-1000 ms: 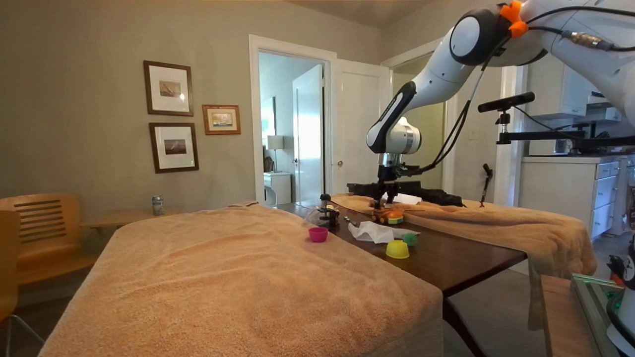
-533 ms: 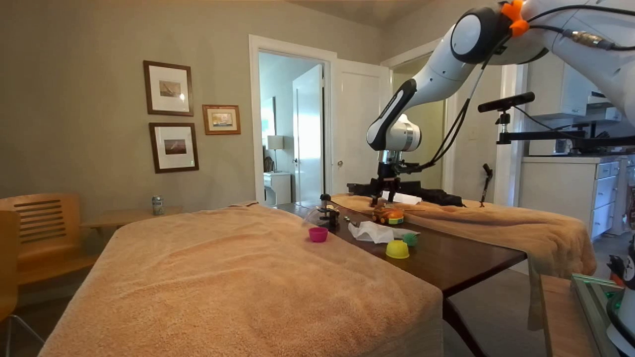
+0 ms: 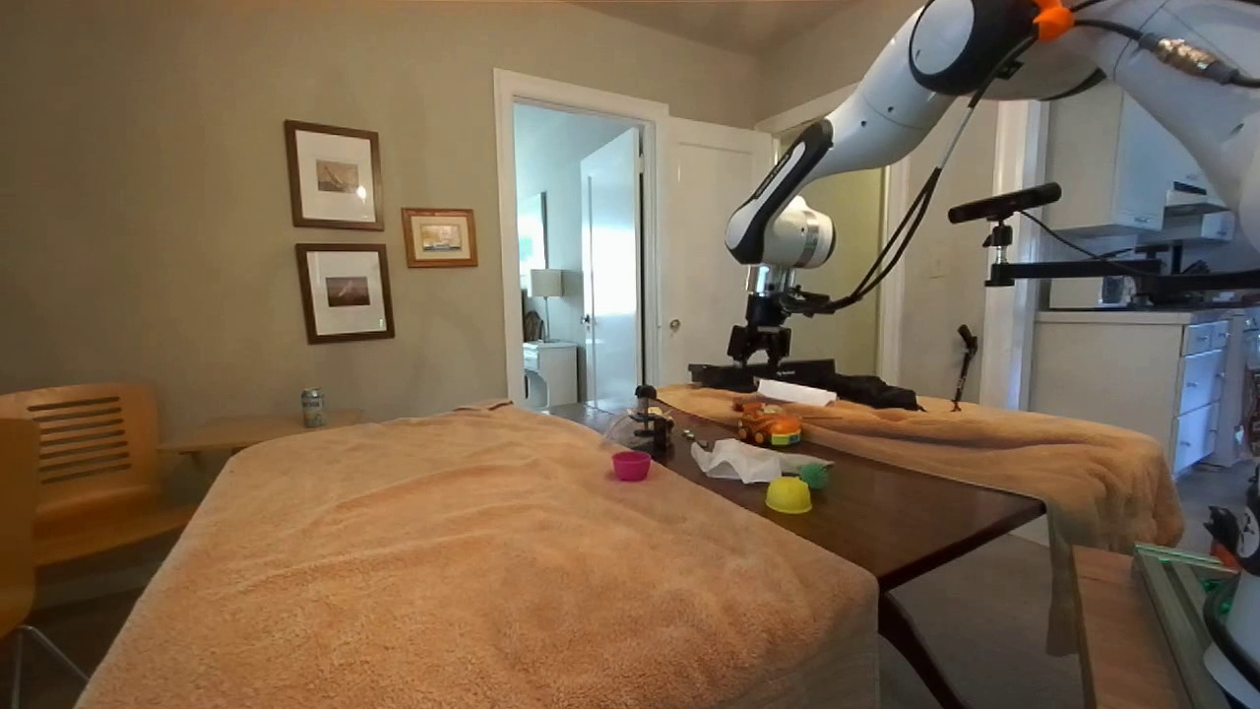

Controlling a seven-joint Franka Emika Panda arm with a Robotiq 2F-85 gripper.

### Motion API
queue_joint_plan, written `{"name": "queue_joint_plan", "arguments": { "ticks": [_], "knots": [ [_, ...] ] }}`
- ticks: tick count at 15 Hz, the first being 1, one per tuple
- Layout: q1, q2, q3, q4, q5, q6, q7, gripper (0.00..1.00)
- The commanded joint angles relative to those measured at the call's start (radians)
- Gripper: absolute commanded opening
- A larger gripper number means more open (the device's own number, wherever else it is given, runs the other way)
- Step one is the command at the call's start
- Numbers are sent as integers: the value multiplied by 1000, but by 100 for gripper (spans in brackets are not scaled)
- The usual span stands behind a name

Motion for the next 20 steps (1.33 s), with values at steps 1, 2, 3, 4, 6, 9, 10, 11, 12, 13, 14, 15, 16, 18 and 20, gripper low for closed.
{"name": "queue_joint_plan", "arguments": {
  "ticks": [1, 2, 3, 4, 6, 9, 10, 11, 12, 13, 14, 15, 16, 18, 20],
  "knots": [
    [25, -82, -2, -10, -21, -124, -19, 100],
    [36, -92, -5, 0, -31, -154, -21, 100],
    [49, -99, -8, 10, -38, -176, -18, 100],
    [61, -100, -10, 24, -44, -200, -13, 100],
    [56, -90, -10, 16, -13, -171, -13, 100],
    [74, -94, -12, 29, -24, -192, -12, 100],
    [72, -86, -10, 33, -22, -192, -19, 100],
    [69, -75, -7, 41, -18, -190, -26, 100],
    [65, -67, -1, 45, -9, -185, -37, 100],
    [63, -57, 4, 48, -3, -177, -45, 100],
    [61, -51, 8, 48, 1, -167, -53, 100],
    [61, -45, 13, 46, 6, -159, -61, 100],
    [64, -39, 14, 43, 3, -150, -60, 100],
    [62, -24, 24, 42, 6, -130, -73, 100],
    [63, -9, 30, 43, 4, -97, -73, 100]
  ]
}}
